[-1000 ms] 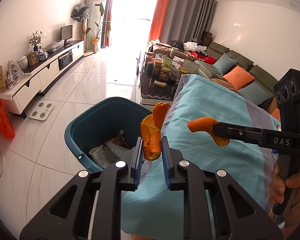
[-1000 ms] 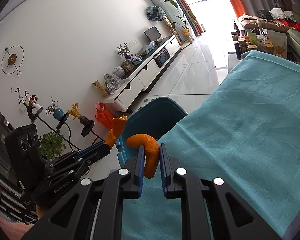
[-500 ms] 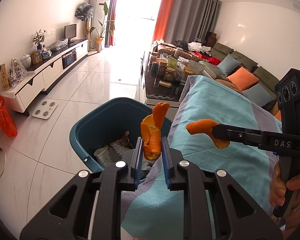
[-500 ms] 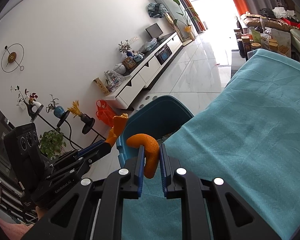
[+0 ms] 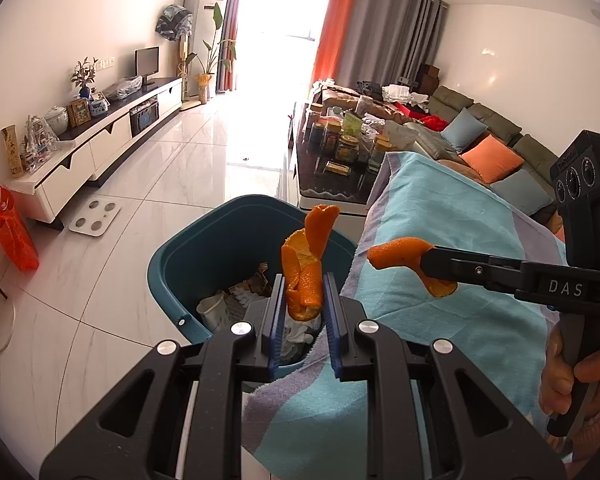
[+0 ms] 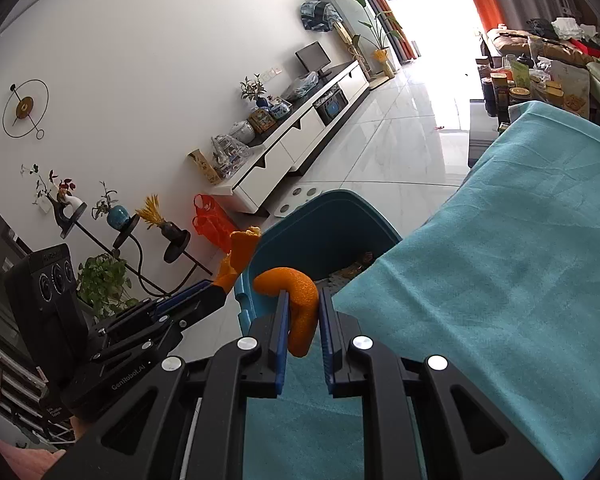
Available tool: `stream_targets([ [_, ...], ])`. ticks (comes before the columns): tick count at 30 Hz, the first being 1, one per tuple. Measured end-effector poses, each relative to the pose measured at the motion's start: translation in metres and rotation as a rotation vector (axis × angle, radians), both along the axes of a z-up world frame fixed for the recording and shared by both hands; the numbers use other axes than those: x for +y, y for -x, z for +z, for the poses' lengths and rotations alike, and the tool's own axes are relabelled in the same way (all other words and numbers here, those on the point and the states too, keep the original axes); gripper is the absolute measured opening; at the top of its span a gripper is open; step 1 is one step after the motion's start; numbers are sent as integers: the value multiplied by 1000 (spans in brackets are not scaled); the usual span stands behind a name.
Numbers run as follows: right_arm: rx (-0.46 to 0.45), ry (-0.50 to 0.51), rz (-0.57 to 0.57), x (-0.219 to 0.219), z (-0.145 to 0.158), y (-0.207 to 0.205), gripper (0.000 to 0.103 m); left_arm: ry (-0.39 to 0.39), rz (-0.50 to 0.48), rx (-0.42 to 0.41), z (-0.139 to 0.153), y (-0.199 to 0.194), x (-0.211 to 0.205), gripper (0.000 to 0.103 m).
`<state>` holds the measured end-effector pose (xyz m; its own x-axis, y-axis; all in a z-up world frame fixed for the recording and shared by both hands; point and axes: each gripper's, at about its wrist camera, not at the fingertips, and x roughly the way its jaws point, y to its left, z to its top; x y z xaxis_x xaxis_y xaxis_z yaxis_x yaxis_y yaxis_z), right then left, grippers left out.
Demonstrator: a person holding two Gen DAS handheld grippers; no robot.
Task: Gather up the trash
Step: 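Lower both held orange peels over the opening of the teal bin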
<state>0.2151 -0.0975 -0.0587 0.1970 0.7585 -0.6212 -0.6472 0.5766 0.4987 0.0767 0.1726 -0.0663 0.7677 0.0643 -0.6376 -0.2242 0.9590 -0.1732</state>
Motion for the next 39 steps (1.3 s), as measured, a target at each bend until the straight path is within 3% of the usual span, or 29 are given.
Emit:
stream_targets([
  [39,11,55,15,36,-9,-11,13,6,43,34,-18,-20,19,19],
])
